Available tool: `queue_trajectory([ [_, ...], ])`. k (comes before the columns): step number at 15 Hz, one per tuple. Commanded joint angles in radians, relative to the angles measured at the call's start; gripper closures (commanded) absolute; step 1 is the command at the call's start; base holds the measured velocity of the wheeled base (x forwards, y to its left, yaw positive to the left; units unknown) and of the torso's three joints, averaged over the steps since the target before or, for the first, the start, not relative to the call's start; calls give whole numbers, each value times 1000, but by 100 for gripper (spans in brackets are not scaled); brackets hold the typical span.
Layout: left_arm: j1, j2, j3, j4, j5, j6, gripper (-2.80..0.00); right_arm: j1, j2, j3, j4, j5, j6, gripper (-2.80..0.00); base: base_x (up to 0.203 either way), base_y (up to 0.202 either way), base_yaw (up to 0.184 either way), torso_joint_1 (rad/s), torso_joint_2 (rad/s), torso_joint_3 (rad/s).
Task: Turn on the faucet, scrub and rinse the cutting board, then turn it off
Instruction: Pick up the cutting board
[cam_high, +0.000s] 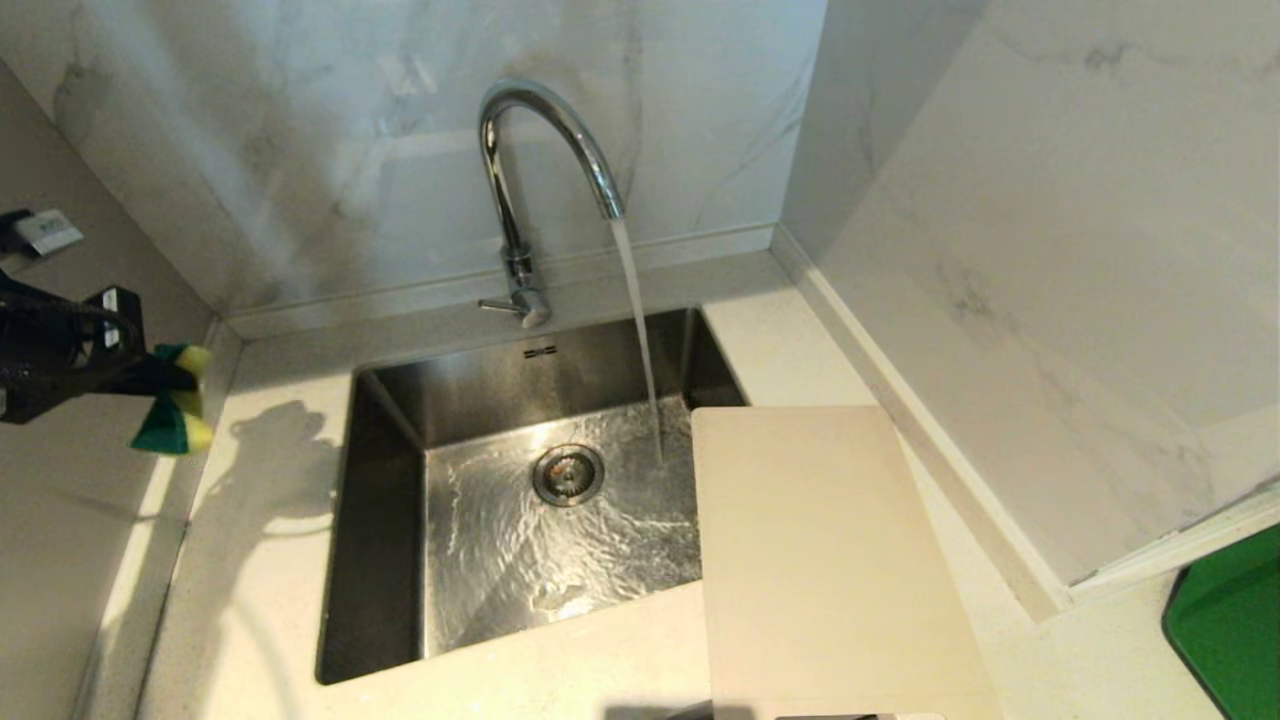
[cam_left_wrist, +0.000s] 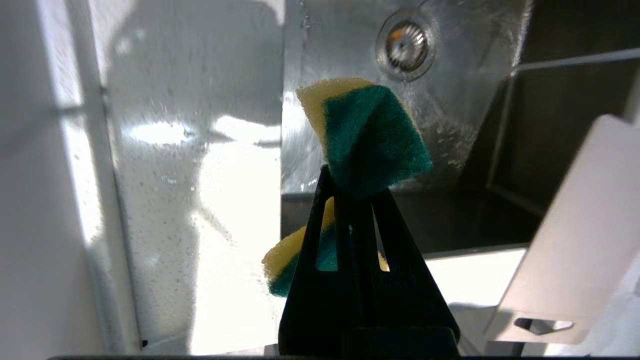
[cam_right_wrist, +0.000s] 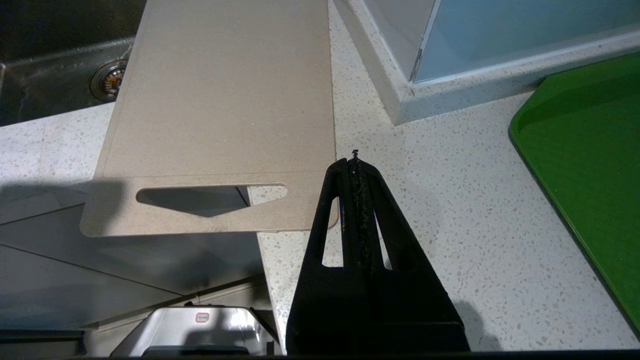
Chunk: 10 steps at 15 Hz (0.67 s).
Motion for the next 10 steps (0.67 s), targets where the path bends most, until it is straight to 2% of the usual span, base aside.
queue_trajectory([
  [1, -1, -16, -116, 57, 7, 14, 0, 0, 0, 0, 0, 0, 0, 0, 0, 0, 0, 0, 0, 0],
  [3, 9, -61, -124, 69, 17, 73, 0, 0, 0, 0, 0, 0, 0, 0, 0, 0, 0, 0, 0, 0],
  [6, 64, -141, -122, 70, 19, 136, 0, 0, 0, 0, 0, 0, 0, 0, 0, 0, 0, 0, 0, 0],
  [10, 96, -265, -93, 72, 19, 167, 0, 0, 0, 0, 0, 0, 0, 0, 0, 0, 0, 0, 0, 0],
])
